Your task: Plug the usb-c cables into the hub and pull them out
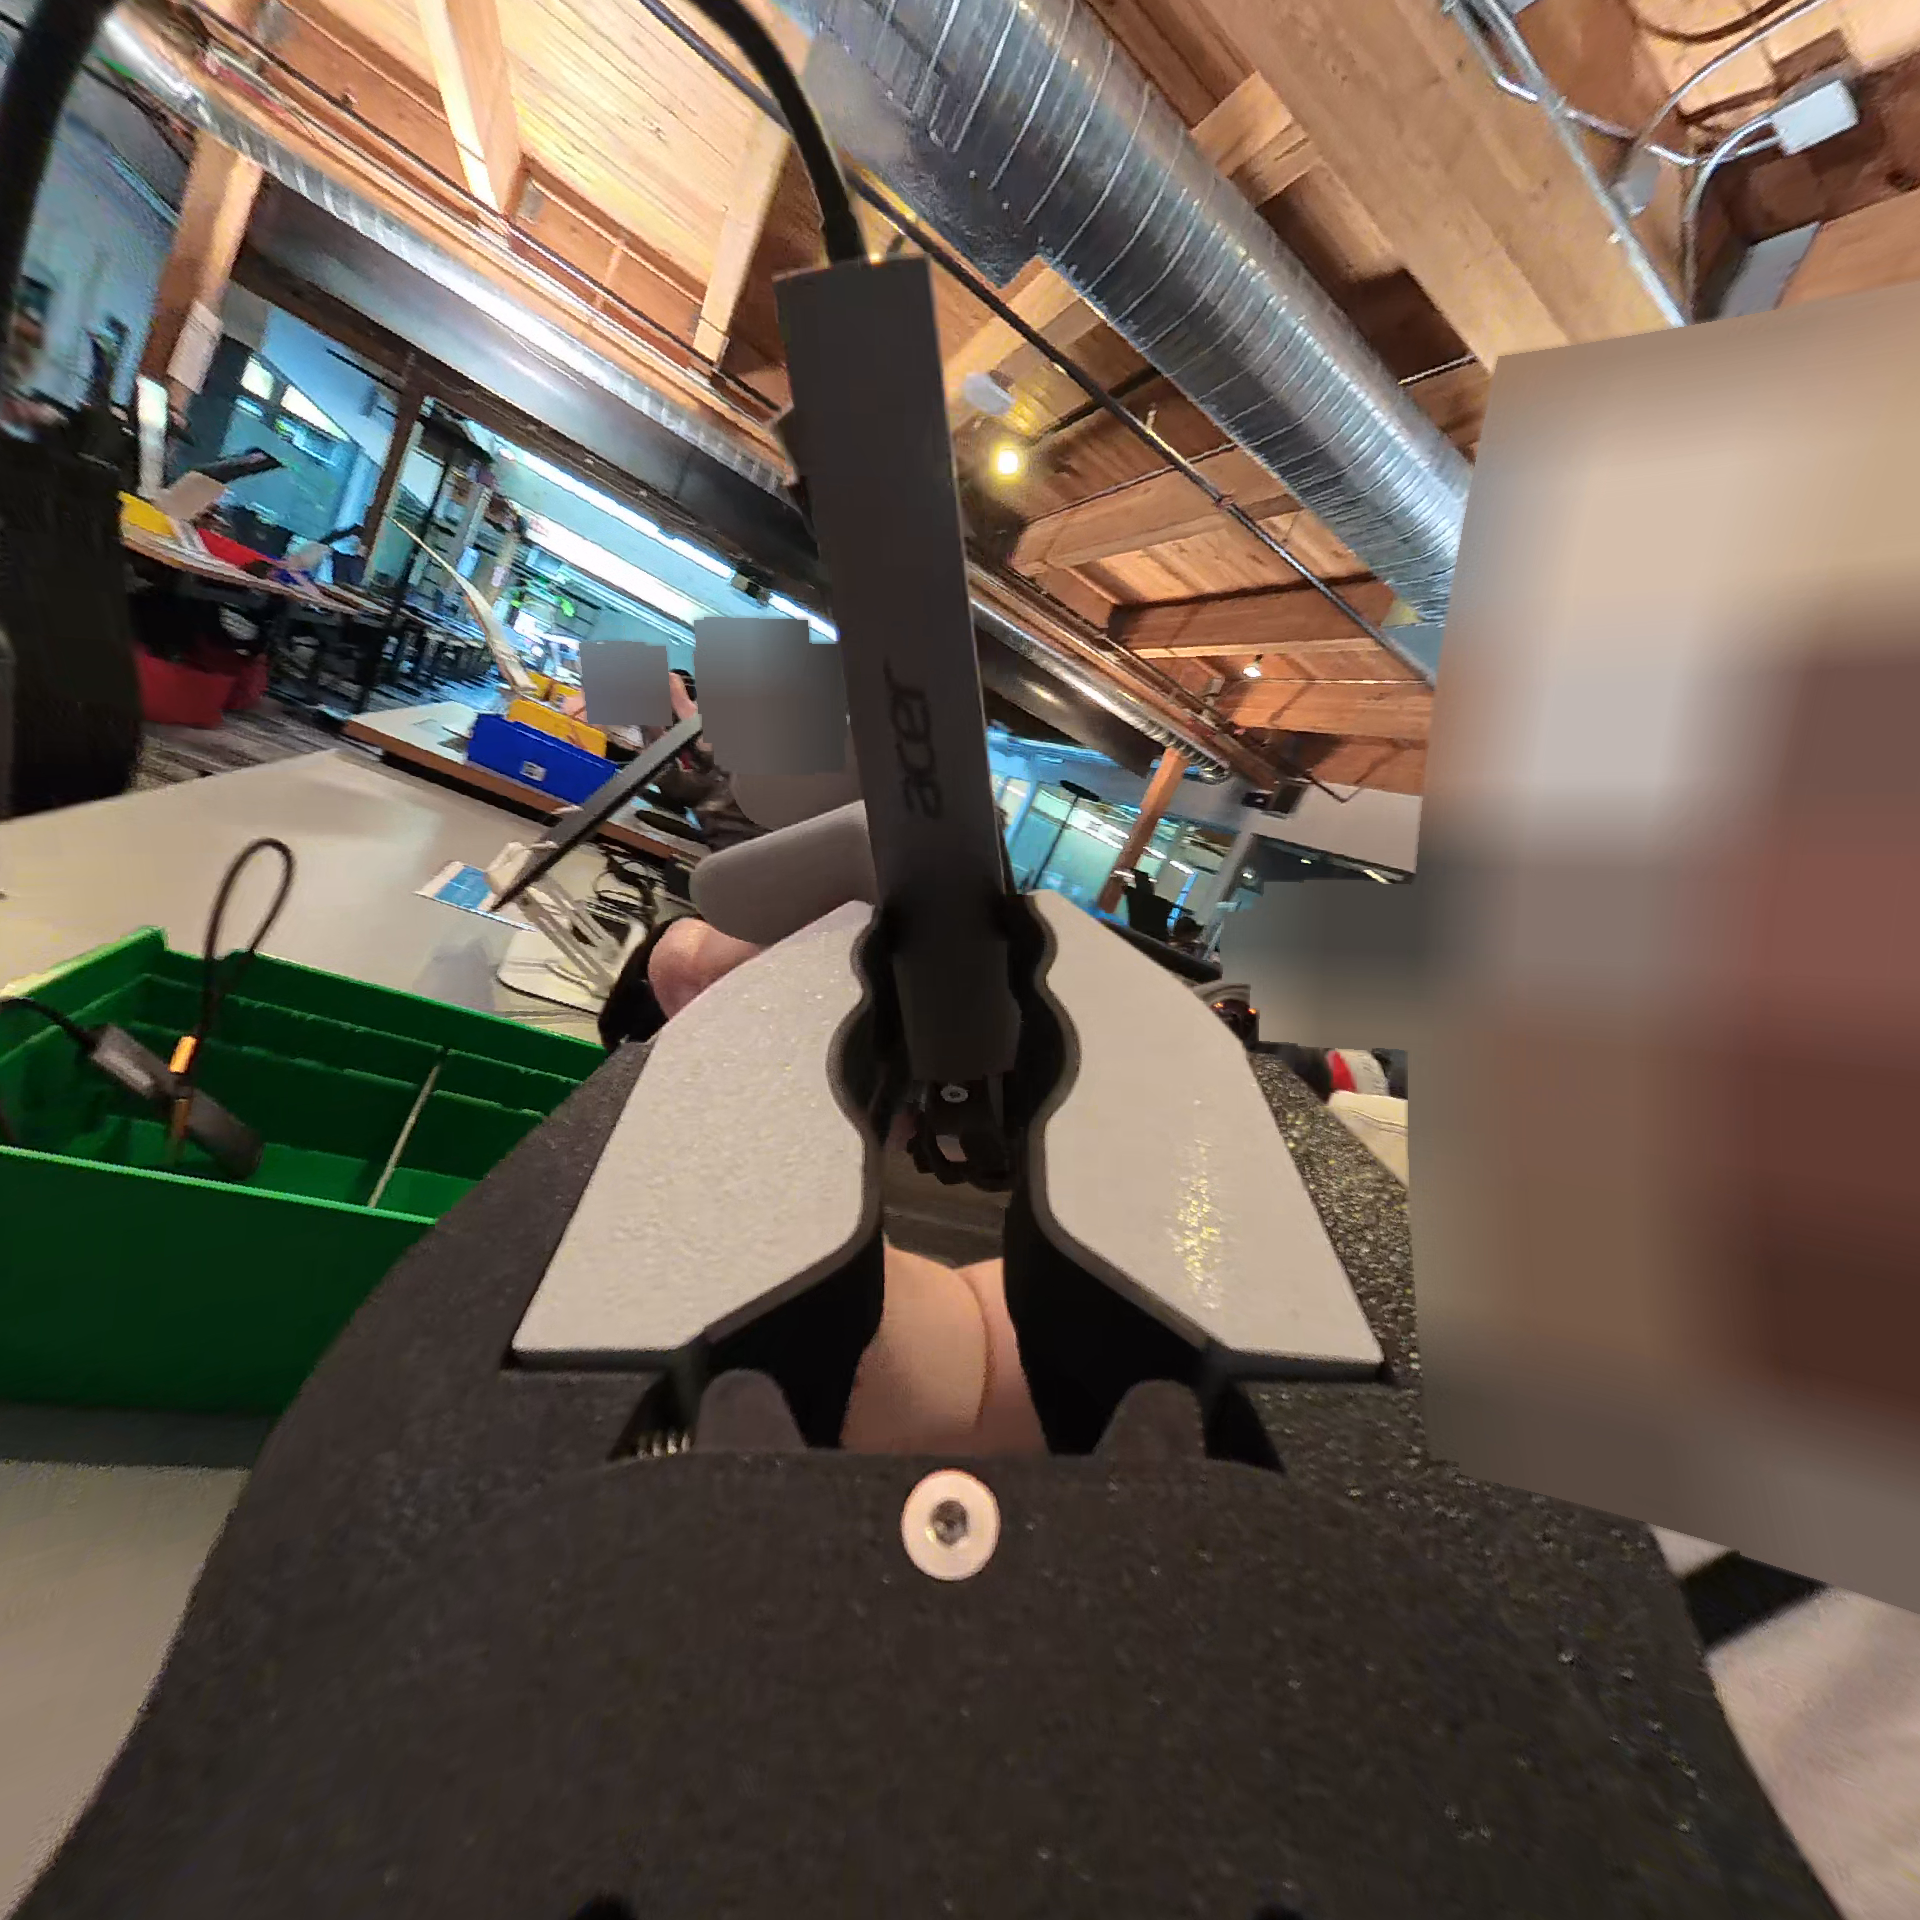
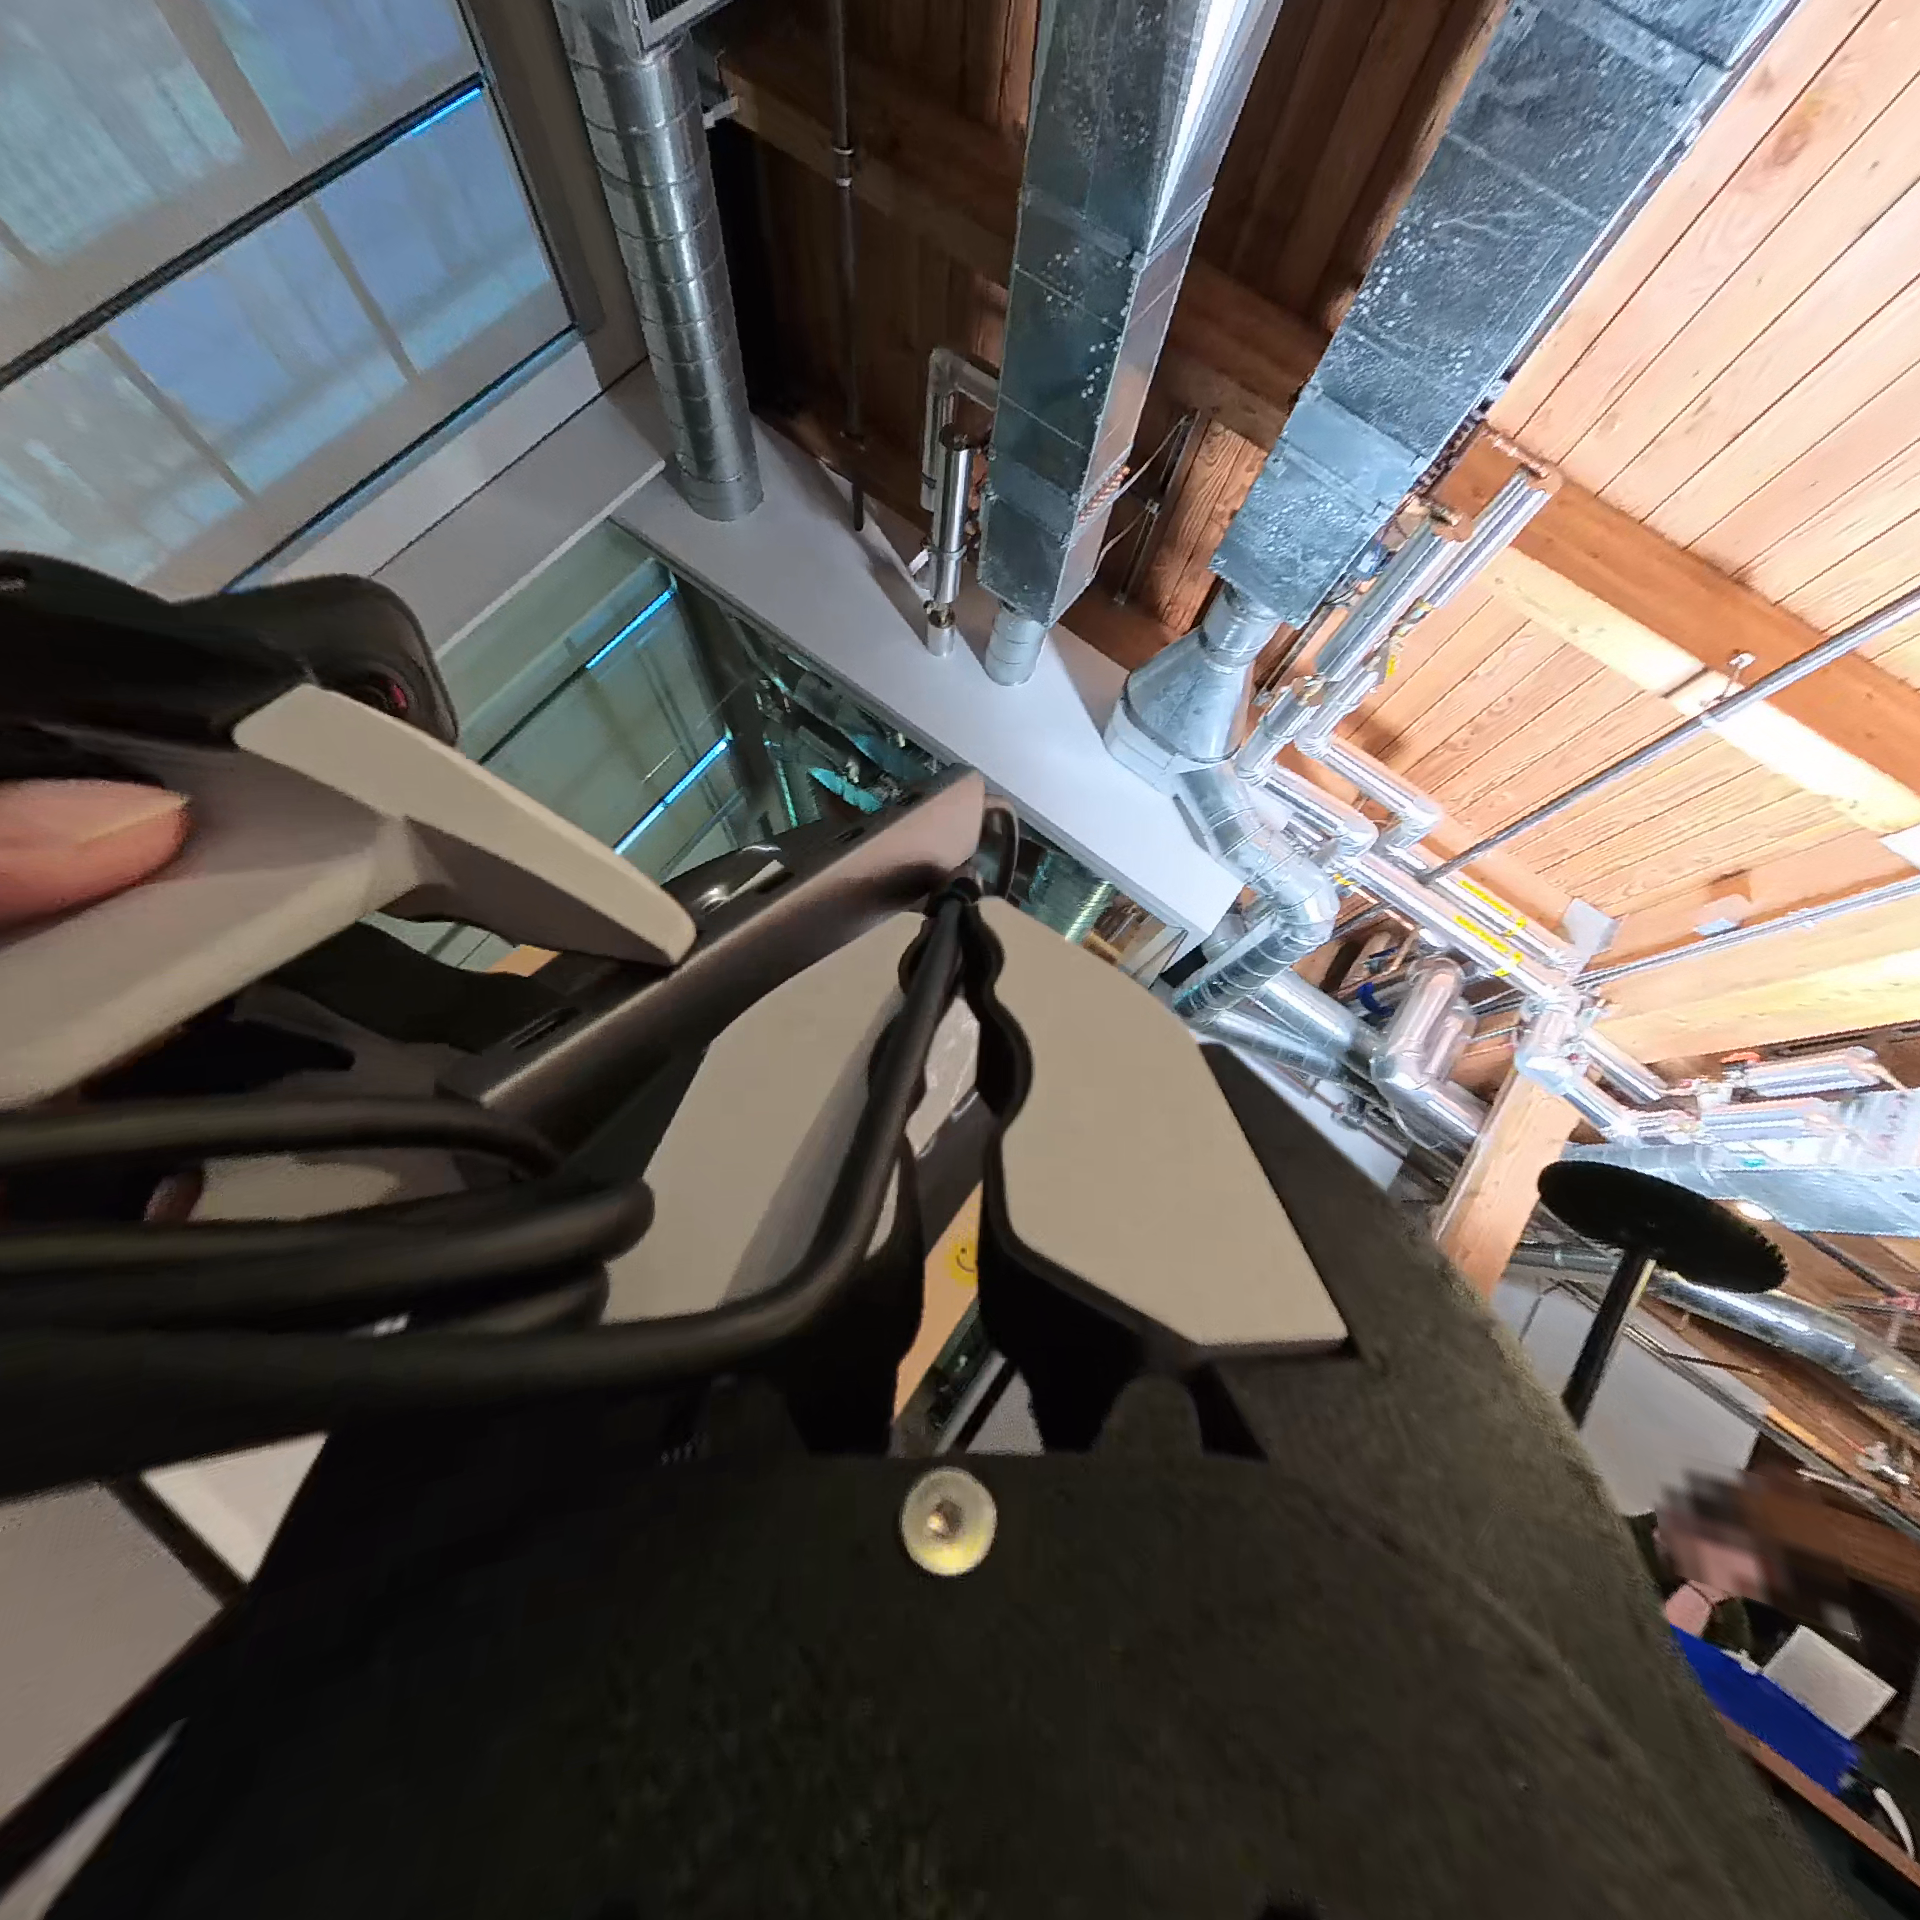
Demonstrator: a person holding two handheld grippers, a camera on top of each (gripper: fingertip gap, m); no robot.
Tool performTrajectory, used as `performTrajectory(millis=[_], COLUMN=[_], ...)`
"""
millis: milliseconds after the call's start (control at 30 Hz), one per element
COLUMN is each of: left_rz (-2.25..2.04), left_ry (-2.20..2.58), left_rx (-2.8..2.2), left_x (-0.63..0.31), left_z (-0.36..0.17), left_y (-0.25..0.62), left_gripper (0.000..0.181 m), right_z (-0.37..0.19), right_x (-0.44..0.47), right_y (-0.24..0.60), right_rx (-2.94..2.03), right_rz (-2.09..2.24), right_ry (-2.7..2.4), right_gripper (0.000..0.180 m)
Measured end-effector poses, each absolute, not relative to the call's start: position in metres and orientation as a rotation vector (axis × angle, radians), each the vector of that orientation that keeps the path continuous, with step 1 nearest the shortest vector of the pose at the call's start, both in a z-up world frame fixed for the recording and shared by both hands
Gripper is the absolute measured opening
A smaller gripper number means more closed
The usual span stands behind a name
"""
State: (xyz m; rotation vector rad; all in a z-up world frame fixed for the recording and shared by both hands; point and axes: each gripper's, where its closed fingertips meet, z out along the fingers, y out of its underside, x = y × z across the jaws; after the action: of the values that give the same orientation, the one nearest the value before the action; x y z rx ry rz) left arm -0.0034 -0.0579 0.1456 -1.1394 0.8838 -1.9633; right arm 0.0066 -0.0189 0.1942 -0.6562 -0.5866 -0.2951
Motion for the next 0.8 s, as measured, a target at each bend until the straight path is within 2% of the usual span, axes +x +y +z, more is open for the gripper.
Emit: performTrajectory(millis=[400, 800], left_rz=[-1.713, -1.747], left_ry=[0.871, 0.836], left_rx=[-1.22, -1.201], left_x=[-0.004, -0.003], left_z=[0.149, 0.152], left_y=[-0.057, -0.059], left_gripper=[0.022, 0.023], right_z=[0.191, 0.194], right_x=[0.0, -0.002], right_y=[-0.026, -0.034], right_rx=[-0.599, -0.573], right_rz=[-0.334, -0.367], right_ry=[-0.586, -0.56], right_gripper=[0.004, 0.005])
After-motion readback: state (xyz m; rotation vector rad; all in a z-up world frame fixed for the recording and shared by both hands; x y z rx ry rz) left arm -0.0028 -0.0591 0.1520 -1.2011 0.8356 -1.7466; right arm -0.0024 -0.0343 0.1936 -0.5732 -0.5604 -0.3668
